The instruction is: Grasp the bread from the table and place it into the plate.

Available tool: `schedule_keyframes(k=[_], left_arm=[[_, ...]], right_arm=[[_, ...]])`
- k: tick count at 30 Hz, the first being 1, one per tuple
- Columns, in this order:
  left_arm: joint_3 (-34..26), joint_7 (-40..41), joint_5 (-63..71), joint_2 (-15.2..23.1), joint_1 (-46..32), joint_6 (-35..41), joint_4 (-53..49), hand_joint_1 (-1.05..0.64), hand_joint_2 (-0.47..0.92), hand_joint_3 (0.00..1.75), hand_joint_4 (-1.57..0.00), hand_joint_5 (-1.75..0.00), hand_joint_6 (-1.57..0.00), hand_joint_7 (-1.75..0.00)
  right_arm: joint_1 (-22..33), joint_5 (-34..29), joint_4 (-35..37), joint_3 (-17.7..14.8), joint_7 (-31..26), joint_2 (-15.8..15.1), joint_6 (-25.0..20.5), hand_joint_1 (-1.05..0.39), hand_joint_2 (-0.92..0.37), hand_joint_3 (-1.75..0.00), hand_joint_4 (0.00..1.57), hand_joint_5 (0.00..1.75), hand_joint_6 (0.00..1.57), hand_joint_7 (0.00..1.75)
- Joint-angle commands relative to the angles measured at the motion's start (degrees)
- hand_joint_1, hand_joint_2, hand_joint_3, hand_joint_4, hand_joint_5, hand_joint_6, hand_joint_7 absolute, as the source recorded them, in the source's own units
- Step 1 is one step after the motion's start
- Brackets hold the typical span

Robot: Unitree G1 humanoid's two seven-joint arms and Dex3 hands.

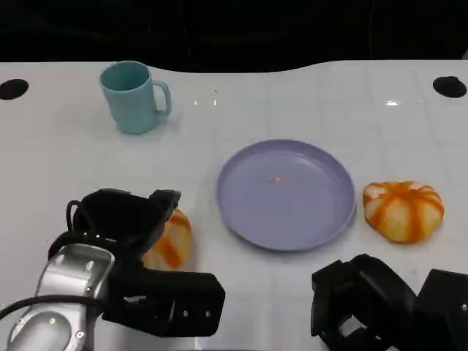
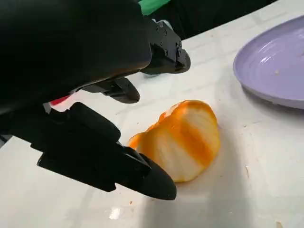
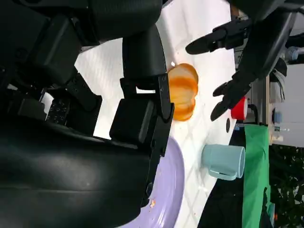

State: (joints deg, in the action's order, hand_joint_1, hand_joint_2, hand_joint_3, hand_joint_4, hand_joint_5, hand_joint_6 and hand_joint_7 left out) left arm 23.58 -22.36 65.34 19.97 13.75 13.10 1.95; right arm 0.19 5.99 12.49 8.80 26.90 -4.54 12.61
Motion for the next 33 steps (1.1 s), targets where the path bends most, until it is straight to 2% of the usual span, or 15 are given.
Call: schedule_keyframes(k=[1, 10, 12, 15, 16, 18, 19, 20, 21, 22, 24, 26, 27, 29, 33], left_arm=[[0.7, 3.1, -1.2, -0.2, 1.8, -0.3, -4.6, -0.67, 0.81, 0.0, -0.35, -0.34, -0.21, -0.01], [1.3, 10.4, -5.8, -1.4, 4.4, -2.2, -13.7, -0.56, 0.84, 0.01, -0.31, -0.44, -0.25, -0.02], [1.5, 10.5, -6.7, -1.4, 5.0, -2.4, -15.0, -0.51, 0.84, 0.0, -0.31, -0.54, -0.3, -0.02], [2.0, 10.9, -8.2, -1.1, 5.8, -3.6, -16.8, -0.42, 0.85, 0.0, -0.39, -1.01, -0.54, -0.06], [2.0, 11.2, -8.8, -1.0, 6.0, -4.1, -17.2, -0.38, 0.86, 0.0, -0.45, -1.2, -0.67, -0.1], [1.9, 12.3, -10.1, -0.9, 6.2, -5.3, -18.4, -0.36, 0.86, 0.0, -0.48, -1.31, -0.74, -0.11], [1.7, 13.2, -10.9, -0.9, 6.2, -6.2, -19.3, -0.34, 0.9, 0.07, -0.64, -1.39, -0.95, -0.21], [1.7, 14.4, -11.6, -0.9, 6.3, -7.0, -20.1, -0.33, 0.91, 0.09, -0.72, -1.4, -1.04, -0.23], [1.7, 16.3, -12.1, -0.8, 6.4, -8.2, -21.2, -0.31, 0.91, 0.1, -0.77, -1.42, -1.1, -0.25], [1.8, 17.7, -12.4, -0.7, 6.4, -9.0, -22.0, -0.28, 0.92, 0.16, -0.81, -1.52, -1.16, -0.29], [1.8, 22.1, -13.2, -0.7, 6.4, -11.4, -24.1, -0.26, 0.92, 0.2, -0.82, -1.59, -1.2, -0.31], [1.4, 29.2, -14.2, -1.1, 6.2, -14.9, -27.1, -0.24, 0.86, 0.45, -0.89, -1.71, -0.88, -1.27], [1.4, 33.3, -14.4, -1.3, 6.3, -16.7, -29.0, -0.24, 0.83, 0.54, -0.9, -1.73, -0.8, -1.45], [1.8, 38.8, -14.4, -1.6, 6.8, -18.9, -32.0, -0.24, 0.77, 0.7, -0.91, -1.74, -0.72, -1.61], [2.8, 49.8, -13.6, -2.2, 8.0, -23.0, -37.9, -0.24, 0.64, 0.97, -0.91, -1.75, -0.67, -1.69]], right_arm=[[0.6, 0.3, -0.5, -0.4, 0.0, -0.5, -0.2, -1.05, -0.09, -1.28, 1.56, 1.26, 1.57, 1.0], [0.5, 0.5, 0.0, -0.5, 0.2, -0.4, 0.7, -1.05, -0.09, -1.28, 1.56, 1.26, 1.57, 1.01], [0.6, 0.4, 0.2, -0.5, 0.2, -0.4, 1.1, -1.05, -0.09, -1.28, 1.56, 1.26, 1.57, 1.0], [0.5, 0.5, 0.5, -0.5, 0.3, -0.4, 1.6, -1.05, -0.1, -1.28, 1.56, 1.26, 1.57, 1.0], [0.5, 0.4, 0.5, -0.5, 0.3, -0.4, 1.6, -1.05, -0.1, -1.28, 1.56, 1.26, 1.57, 1.0], [0.5, 0.4, 0.5, -0.5, 0.3, -0.5, 1.6, -1.05, -0.1, -1.28, 1.56, 1.26, 1.57, 1.0], [0.5, 0.4, 0.5, -0.5, 0.4, -0.5, 1.6, -1.05, -0.1, -1.27, 1.56, 1.26, 1.57, 0.99], [0.5, 0.3, 0.4, -0.5, 0.3, -0.5, 1.6, -1.05, -0.11, -1.27, 1.56, 1.26, 1.57, 0.99], [0.5, 0.2, 0.4, -0.5, 0.3, -0.5, 1.7, -1.05, -0.11, -1.27, 1.56, 1.26, 1.57, 0.99], [0.5, 0.2, 0.5, -0.5, 0.3, -0.5, 1.8, -1.05, -0.11, -1.27, 1.56, 1.26, 1.57, 0.99], [0.4, 0.2, 0.5, -0.5, 0.2, -0.5, 1.7, -1.05, -0.11, -1.26, 1.56, 1.26, 1.57, 1.0], [0.4, 0.3, 0.8, -0.5, 0.3, -0.5, 2.1, -1.05, -0.11, -1.26, 1.56, 1.26, 1.57, 1.0], [0.3, 0.1, 0.9, -0.5, 0.3, -0.5, 2.5, -1.05, -0.11, -1.26, 1.56, 1.26, 1.57, 1.0], [0.3, 0.1, 1.1, -0.5, 0.3, -0.6, 2.8, -1.05, -0.13, -1.25, 1.56, 1.26, 1.57, 1.0], [0.4, 0.4, 0.4, -0.5, 0.4, -0.7, 1.6, -1.05, -0.12, -1.24, 1.56, 1.26, 1.57, 1.0]])
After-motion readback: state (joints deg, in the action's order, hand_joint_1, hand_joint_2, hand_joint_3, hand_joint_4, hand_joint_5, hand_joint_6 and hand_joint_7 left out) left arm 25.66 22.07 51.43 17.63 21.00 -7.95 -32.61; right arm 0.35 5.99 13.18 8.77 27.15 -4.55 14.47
